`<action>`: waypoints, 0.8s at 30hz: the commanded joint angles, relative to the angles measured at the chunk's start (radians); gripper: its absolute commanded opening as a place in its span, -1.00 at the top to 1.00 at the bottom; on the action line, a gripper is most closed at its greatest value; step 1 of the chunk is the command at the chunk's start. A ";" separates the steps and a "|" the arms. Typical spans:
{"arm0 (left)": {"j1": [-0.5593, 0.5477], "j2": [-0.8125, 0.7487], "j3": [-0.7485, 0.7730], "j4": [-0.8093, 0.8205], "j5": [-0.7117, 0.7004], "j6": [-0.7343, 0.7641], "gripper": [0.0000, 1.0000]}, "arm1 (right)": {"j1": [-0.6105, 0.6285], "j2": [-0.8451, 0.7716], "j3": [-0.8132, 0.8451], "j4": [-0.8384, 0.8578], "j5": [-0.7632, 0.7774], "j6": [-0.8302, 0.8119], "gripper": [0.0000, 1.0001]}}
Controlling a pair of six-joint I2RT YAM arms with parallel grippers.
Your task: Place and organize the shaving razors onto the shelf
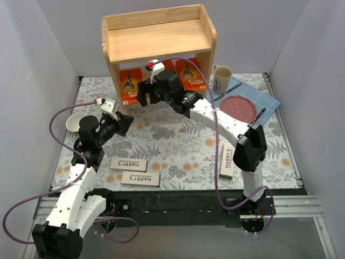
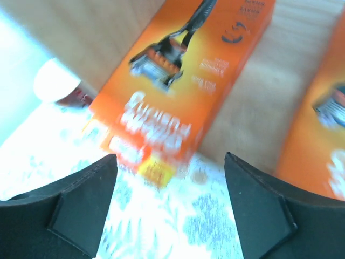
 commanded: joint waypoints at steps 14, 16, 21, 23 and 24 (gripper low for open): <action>-0.051 0.062 0.033 0.054 0.166 -0.008 0.40 | -0.074 -0.558 -0.725 0.518 0.078 -0.165 -0.83; -0.074 0.085 0.037 0.090 0.154 0.009 0.35 | -0.091 -0.549 -0.764 0.587 0.055 -0.171 -0.84; -0.122 0.128 0.060 0.104 0.137 0.034 0.34 | -0.151 -0.489 -0.756 0.713 0.023 -0.168 -0.83; -0.132 0.138 0.057 0.104 0.132 0.034 0.33 | -0.168 -0.474 -0.744 0.736 0.017 -0.171 -0.83; -0.136 0.138 0.056 0.104 0.134 0.034 0.33 | -0.171 -0.460 -0.736 0.740 0.012 -0.173 -0.82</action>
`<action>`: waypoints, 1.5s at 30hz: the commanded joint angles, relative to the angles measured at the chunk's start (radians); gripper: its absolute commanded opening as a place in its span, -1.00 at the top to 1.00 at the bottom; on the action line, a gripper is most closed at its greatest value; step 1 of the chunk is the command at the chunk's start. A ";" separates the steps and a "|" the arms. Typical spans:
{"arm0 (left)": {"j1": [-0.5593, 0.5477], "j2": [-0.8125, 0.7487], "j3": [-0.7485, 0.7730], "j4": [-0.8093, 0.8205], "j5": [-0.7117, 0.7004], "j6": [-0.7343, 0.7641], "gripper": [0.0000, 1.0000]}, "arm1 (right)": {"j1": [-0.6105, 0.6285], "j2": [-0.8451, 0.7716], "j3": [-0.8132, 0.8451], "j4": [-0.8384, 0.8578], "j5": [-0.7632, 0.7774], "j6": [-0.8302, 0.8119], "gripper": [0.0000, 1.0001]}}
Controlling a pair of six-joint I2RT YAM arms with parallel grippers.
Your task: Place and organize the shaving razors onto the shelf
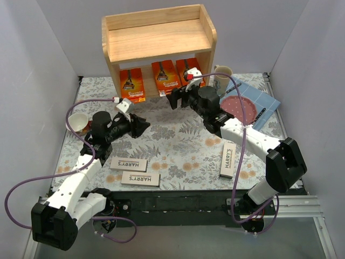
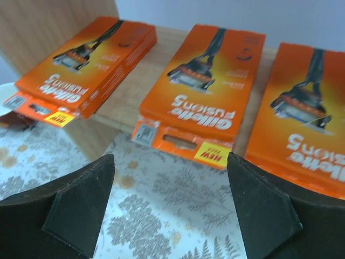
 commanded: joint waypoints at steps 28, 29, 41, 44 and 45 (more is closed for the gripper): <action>-0.026 0.070 -0.013 0.174 -0.308 0.055 0.88 | -0.062 0.293 0.239 0.078 -0.147 0.130 -0.72; -0.026 0.068 -0.015 0.172 -0.308 0.053 0.88 | -0.062 0.294 0.236 0.075 -0.149 0.140 -0.71; -0.026 0.036 -0.044 0.171 -0.325 0.041 0.88 | -0.024 0.313 0.208 0.031 -0.210 0.178 -0.70; -0.026 0.021 -0.052 0.166 -0.328 0.041 0.87 | -0.016 0.307 0.202 0.020 -0.213 0.171 -0.68; -0.025 0.018 -0.056 0.166 -0.328 0.039 0.88 | -0.014 0.304 0.201 0.015 -0.212 0.164 -0.68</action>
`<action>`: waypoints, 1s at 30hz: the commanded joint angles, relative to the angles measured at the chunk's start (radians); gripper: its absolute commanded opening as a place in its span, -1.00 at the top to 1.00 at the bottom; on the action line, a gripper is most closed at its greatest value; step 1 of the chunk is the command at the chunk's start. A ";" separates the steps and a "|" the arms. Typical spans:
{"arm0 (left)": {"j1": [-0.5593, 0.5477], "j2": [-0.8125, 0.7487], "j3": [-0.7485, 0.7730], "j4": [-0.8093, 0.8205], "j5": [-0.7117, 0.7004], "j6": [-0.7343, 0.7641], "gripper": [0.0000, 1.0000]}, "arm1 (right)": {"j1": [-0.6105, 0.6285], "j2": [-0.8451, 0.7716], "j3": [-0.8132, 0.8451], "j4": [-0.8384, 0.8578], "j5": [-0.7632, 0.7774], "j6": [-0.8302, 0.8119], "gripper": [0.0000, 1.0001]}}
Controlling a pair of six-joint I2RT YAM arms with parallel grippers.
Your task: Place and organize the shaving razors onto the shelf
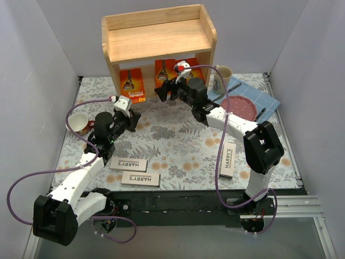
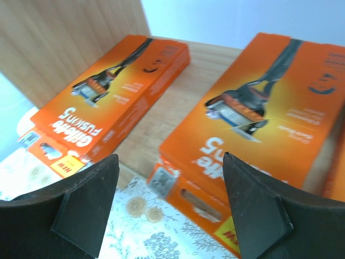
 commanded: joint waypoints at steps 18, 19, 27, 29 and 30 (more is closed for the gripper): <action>-0.071 0.129 0.181 0.168 0.149 -0.149 -0.10 | -0.041 -0.189 -0.081 -0.026 0.095 0.031 -0.75; -0.083 0.146 0.193 0.194 0.136 -0.146 -0.13 | -0.048 -0.182 -0.081 -0.033 0.096 0.040 -0.76; -0.136 0.332 0.327 0.232 -0.010 -0.248 -0.21 | -0.110 -0.142 -0.072 -0.046 0.038 0.155 -0.78; -0.139 0.362 0.344 0.232 -0.058 -0.277 -0.21 | -0.113 -0.131 -0.065 -0.047 0.018 0.178 -0.78; -0.139 0.369 0.354 0.234 -0.073 -0.308 -0.22 | -0.114 -0.128 -0.063 -0.049 0.014 0.183 -0.78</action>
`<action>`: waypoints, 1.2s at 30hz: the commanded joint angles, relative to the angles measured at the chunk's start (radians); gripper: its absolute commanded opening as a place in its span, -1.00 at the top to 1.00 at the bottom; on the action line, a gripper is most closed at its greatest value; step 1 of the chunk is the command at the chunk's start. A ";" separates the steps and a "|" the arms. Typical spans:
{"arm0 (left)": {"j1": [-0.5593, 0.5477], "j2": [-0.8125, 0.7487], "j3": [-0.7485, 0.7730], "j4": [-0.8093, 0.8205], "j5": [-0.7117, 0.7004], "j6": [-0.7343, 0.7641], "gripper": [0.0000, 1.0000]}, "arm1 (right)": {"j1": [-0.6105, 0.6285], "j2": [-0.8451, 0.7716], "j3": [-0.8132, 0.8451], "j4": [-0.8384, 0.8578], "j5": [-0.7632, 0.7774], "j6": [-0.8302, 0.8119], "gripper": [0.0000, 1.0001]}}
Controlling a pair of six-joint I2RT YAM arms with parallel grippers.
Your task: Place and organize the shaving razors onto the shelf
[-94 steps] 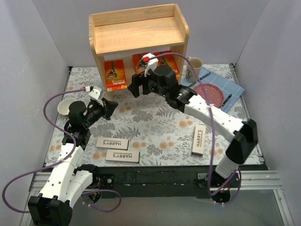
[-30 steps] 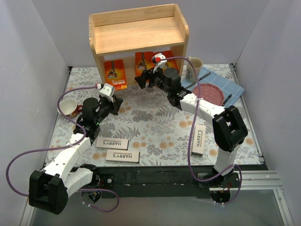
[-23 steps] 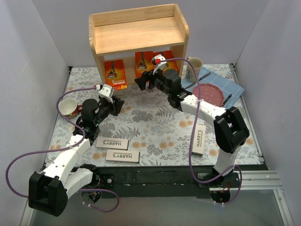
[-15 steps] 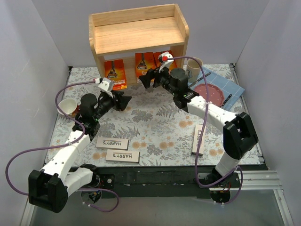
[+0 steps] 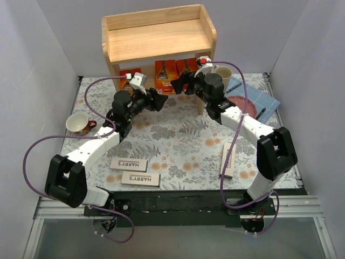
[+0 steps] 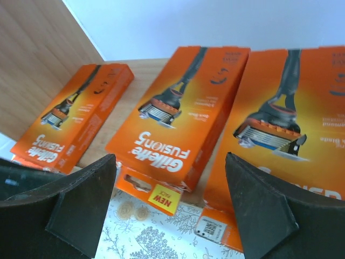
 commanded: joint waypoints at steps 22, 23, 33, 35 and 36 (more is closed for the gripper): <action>-0.005 0.184 0.185 -0.043 -0.331 -0.423 -0.47 | -0.002 0.063 0.103 -0.056 -0.049 0.109 -0.74; -0.005 0.193 0.188 -0.043 -0.331 -0.421 -0.47 | 0.003 0.066 0.109 -0.075 -0.019 0.113 -0.74; -0.005 0.212 0.204 -0.055 -0.330 -0.444 -0.47 | 0.017 0.120 0.167 -0.147 0.012 0.142 -0.71; -0.006 0.213 0.204 -0.058 -0.325 -0.457 -0.46 | 0.018 0.128 0.173 -0.152 0.003 0.147 -0.70; -0.005 0.215 0.204 -0.058 -0.325 -0.458 -0.46 | 0.021 0.129 0.174 -0.152 -0.001 0.153 -0.69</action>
